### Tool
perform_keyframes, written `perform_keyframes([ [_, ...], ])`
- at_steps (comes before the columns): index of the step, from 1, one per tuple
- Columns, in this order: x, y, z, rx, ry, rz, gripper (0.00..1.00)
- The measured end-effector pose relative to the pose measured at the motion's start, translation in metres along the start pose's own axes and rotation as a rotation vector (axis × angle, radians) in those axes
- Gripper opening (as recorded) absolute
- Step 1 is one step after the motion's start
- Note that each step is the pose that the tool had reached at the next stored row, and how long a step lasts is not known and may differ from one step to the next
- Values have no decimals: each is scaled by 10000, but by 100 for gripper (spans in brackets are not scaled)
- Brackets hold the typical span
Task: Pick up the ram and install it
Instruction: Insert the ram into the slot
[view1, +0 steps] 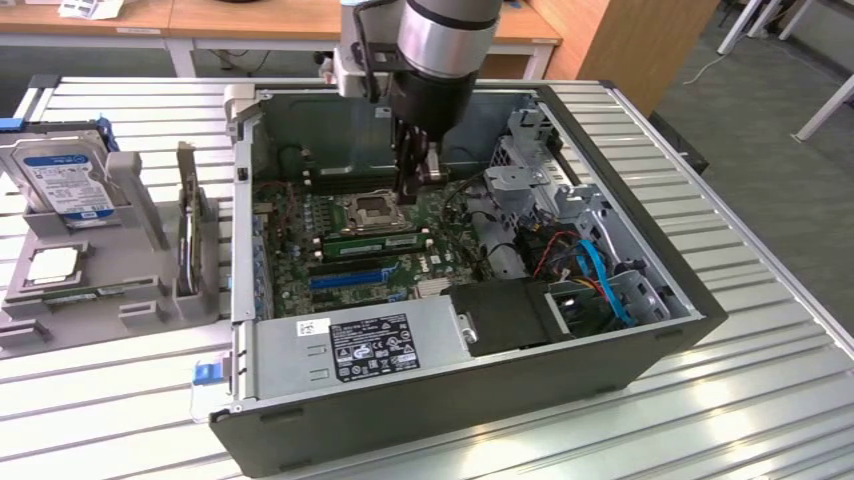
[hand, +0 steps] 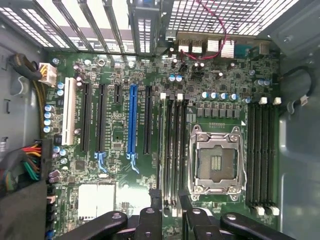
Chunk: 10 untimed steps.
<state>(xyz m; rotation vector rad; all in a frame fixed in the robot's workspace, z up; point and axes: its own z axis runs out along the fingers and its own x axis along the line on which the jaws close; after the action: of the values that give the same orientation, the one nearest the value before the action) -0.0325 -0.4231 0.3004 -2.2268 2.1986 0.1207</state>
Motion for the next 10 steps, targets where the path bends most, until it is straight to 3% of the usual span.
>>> perform_keyframes([
  [10,-13,6,-199,0,1,0,26],
])
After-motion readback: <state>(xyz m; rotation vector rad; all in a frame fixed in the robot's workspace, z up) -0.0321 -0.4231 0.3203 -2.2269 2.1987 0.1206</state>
